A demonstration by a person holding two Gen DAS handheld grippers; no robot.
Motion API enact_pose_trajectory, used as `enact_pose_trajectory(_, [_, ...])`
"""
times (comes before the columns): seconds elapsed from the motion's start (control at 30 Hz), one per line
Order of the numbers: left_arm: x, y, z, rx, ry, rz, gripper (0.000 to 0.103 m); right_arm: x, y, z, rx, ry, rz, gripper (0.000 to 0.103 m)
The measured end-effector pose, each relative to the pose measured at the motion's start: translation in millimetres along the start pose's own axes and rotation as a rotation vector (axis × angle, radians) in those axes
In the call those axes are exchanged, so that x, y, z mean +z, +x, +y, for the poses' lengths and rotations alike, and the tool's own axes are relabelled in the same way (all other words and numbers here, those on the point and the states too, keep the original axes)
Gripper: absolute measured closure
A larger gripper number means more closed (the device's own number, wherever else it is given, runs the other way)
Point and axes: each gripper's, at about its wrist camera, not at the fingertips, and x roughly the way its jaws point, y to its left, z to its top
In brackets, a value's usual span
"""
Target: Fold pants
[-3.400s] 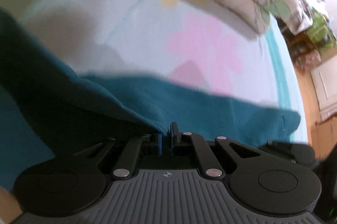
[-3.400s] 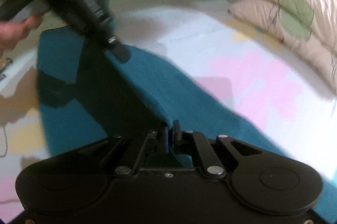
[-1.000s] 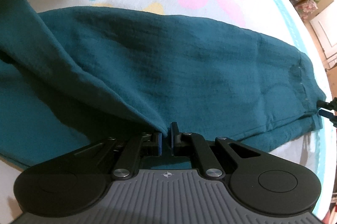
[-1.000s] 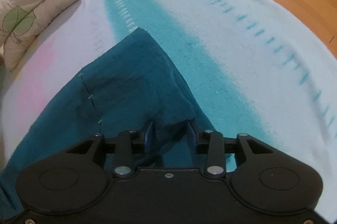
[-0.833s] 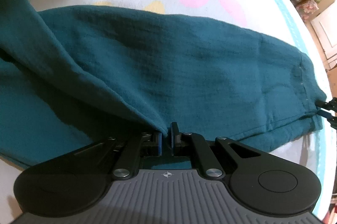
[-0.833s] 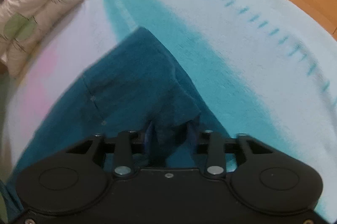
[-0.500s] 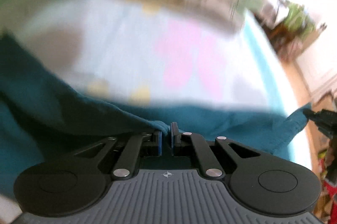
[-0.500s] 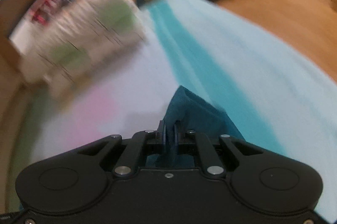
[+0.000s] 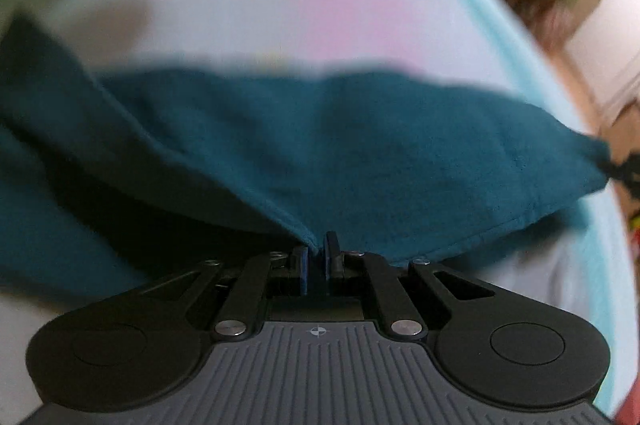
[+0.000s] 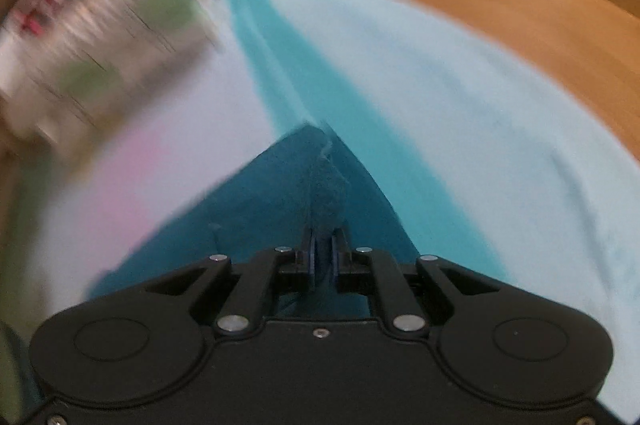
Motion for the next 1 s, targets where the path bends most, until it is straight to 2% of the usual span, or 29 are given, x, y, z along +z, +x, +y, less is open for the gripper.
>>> enact_pose_trajectory(0.07, [-11.1,22.0,4.7,0.022,-0.014,0.069,0.096,-11.4,22.7,-5.2,-0.033,0.001,0.070,0.088])
enact_pose_trajectory(0.13, [-12.9,30.2,11.6,0.023,-0.062,0.087,0.096,-16.8,30.9,-4.0,-0.046,-0.010,0.082,0.088])
enact_pose_trajectory(0.2, [-7.3,29.8,14.0,0.013,-0.080,0.076,0.095,-17.1,30.4,1.4,-0.065,-0.046,0.071,0.088])
enact_pose_trajectory(0.4, [4.0,20.6,-4.4,0.016,-0.011,0.013,0.095,-13.5,17.8,2.2,-0.087,-0.081,0.008,0.089])
enact_pose_trajectory(0.47, [4.2,16.9,-8.8,0.020,0.018,-0.016,0.094,-13.1,16.5,4.3,-0.122,-0.100,-0.001,0.089])
enact_pose_trajectory(0.53, [2.7,18.7,-9.7,0.021,0.023,-0.010,0.092,-15.2,21.9,1.2,-0.164,-0.099,0.022,0.090])
enact_pose_trajectory(0.67, [-1.1,23.2,-0.1,0.015,0.020,0.024,0.091,-23.7,38.1,-9.8,-0.188,-0.079,0.077,0.089])
enact_pose_trajectory(0.73, [-5.6,18.6,2.4,0.007,0.037,0.024,0.091,-24.3,39.4,-6.2,-0.197,-0.108,0.082,0.088])
enact_pose_trajectory(0.87, [-13.4,5.4,4.6,-0.018,0.073,-0.009,0.090,-22.6,39.9,1.8,-0.229,-0.160,0.089,0.069])
enact_pose_trajectory(1.0, [-19.4,-6.8,4.4,-0.010,0.101,-0.038,0.084,-20.9,42.1,4.8,-0.244,-0.140,0.091,0.059])
